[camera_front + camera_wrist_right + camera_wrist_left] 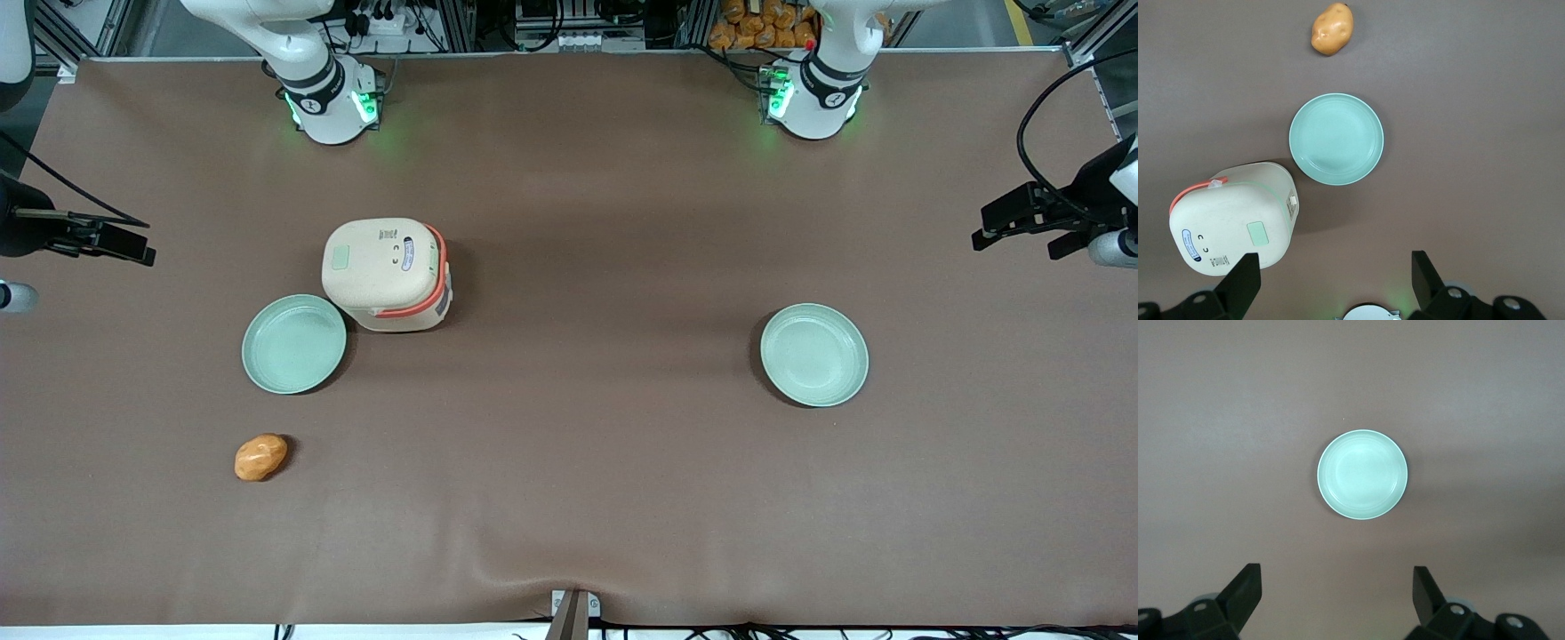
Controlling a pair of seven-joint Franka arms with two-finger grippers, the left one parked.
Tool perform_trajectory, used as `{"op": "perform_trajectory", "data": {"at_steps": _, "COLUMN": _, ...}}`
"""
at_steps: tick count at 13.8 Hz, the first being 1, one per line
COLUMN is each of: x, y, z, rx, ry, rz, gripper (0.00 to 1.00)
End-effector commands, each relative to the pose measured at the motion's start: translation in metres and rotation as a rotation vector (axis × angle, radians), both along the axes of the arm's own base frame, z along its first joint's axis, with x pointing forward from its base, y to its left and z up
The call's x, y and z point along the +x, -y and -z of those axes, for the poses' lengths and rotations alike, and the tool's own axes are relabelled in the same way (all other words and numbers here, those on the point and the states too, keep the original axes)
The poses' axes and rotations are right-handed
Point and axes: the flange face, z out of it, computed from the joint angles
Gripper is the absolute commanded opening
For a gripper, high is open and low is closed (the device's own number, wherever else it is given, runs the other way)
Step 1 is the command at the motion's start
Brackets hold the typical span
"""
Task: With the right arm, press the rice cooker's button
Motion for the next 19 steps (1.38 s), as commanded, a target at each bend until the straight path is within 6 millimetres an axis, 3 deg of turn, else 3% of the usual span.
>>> {"op": "perform_trajectory", "data": {"at_steps": 1, "x": -0.005, "y": 0.002, "z": -0.007, "rx": -0.012, "ry": 0.009, "rz": 0.0, "gripper": 1.0}}
{"op": "perform_trajectory", "data": {"at_steps": 6, "x": -0.005, "y": -0.011, "z": -0.007, "rx": 0.01, "ry": 0.005, "rz": -0.027, "gripper": 1.0}}
{"op": "perform_trajectory", "data": {"at_steps": 9, "x": -0.005, "y": -0.05, "z": 0.003, "rx": 0.01, "ry": -0.021, "rz": -0.087, "gripper": 1.0}}
{"op": "perform_trajectory", "data": {"at_steps": 11, "x": -0.01, "y": -0.077, "z": 0.02, "rx": 0.008, "ry": -0.067, "rz": -0.134, "gripper": 1.0}}
{"op": "perform_trajectory", "data": {"at_steps": 14, "x": -0.014, "y": -0.099, "z": 0.057, "rx": 0.004, "ry": -0.127, "rz": -0.171, "gripper": 1.0}}
{"op": "perform_trajectory", "data": {"at_steps": 17, "x": -0.026, "y": -0.118, "z": 0.112, "rx": 0.0, "ry": -0.204, "rz": -0.209, "gripper": 0.72}}
{"op": "perform_trajectory", "data": {"at_steps": 19, "x": -0.031, "y": -0.128, "z": 0.138, "rx": -0.005, "ry": -0.212, "rz": -0.222, "gripper": 0.6}}
